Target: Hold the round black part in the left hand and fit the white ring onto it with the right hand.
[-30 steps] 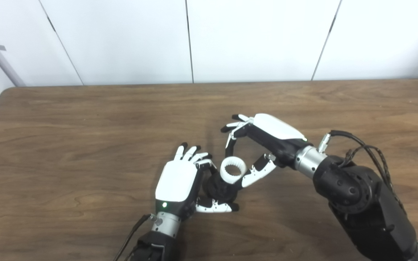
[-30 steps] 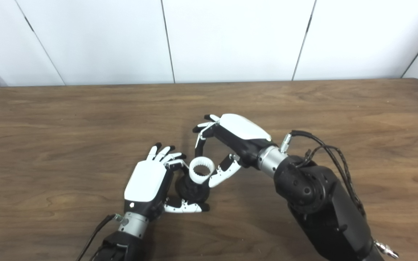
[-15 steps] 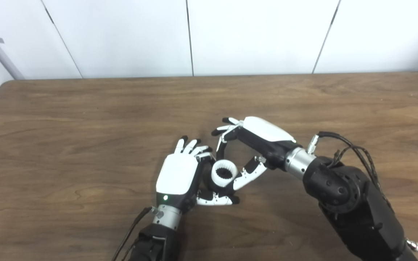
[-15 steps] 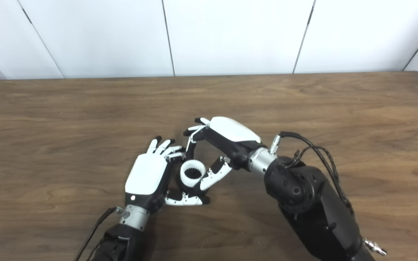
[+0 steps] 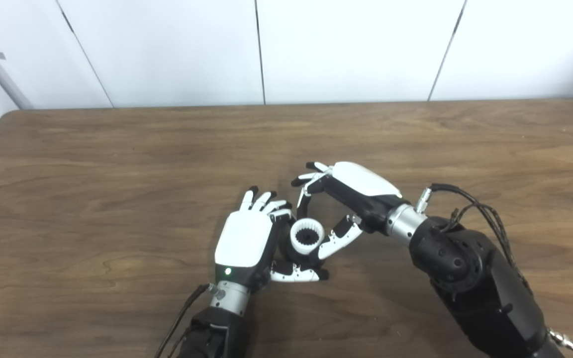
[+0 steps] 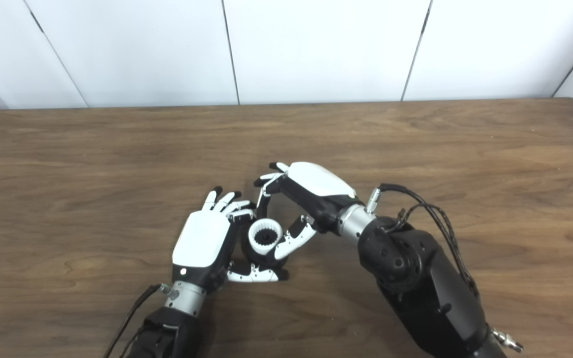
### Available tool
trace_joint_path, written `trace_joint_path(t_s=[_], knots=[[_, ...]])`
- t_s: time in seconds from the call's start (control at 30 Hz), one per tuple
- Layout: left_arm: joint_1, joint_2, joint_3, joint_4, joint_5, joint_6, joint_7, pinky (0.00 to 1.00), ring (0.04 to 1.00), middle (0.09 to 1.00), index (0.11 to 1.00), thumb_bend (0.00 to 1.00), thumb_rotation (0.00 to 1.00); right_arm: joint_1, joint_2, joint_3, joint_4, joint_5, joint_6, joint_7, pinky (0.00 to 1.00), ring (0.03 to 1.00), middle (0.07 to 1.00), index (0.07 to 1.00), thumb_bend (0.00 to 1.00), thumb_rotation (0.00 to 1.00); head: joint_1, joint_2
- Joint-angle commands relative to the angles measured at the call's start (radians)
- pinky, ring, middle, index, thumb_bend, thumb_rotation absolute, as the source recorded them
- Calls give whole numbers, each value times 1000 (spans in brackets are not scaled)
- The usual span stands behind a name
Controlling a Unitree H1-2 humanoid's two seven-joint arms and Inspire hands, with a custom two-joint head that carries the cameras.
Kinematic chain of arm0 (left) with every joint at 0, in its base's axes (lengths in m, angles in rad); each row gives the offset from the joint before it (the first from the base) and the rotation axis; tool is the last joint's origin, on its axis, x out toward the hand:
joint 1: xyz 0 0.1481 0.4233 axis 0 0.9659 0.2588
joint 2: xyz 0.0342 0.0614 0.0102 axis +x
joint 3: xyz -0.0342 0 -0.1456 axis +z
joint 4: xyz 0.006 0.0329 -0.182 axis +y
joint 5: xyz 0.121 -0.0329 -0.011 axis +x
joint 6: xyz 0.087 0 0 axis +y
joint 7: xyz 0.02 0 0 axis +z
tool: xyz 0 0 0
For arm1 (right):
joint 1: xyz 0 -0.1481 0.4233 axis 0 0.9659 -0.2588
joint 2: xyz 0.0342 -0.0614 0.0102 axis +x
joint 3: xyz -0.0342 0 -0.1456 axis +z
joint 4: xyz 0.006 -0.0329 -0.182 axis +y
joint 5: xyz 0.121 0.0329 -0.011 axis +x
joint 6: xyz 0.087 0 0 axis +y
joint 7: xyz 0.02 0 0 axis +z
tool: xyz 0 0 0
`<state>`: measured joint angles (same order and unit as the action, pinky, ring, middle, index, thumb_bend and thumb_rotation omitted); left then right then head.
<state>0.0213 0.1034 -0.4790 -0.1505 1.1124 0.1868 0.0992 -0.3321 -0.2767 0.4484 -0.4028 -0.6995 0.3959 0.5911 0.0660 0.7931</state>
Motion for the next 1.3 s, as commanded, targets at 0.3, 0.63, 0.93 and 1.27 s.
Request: trace_joint_path(t_s=[0.3,0.63,0.93,1.27], knots=[[2,-4,-14,8,15,-3,-9,1000,905,786,485,525,61,-15,2,-13,-7,1,-31,-25,1000,994,864,482,525,133,0,-4],[-1,-7,-14,8,11,-2,-10,1000,906,787,485,525,61,-14,6,-11,2,-7,-29,-27,1000,993,859,482,525,134,1,-2],[-4,-8,-18,13,21,-1,-1,1000,902,784,485,525,61,-6,4,-9,8,-10,-36,-29,1000,989,858,482,524,134,1,-4],[-3,-10,-15,11,19,4,-8,1000,903,785,485,525,60,-11,-5,-3,0,-32,-43,-17,1000,993,860,490,525,151,1,-4]])
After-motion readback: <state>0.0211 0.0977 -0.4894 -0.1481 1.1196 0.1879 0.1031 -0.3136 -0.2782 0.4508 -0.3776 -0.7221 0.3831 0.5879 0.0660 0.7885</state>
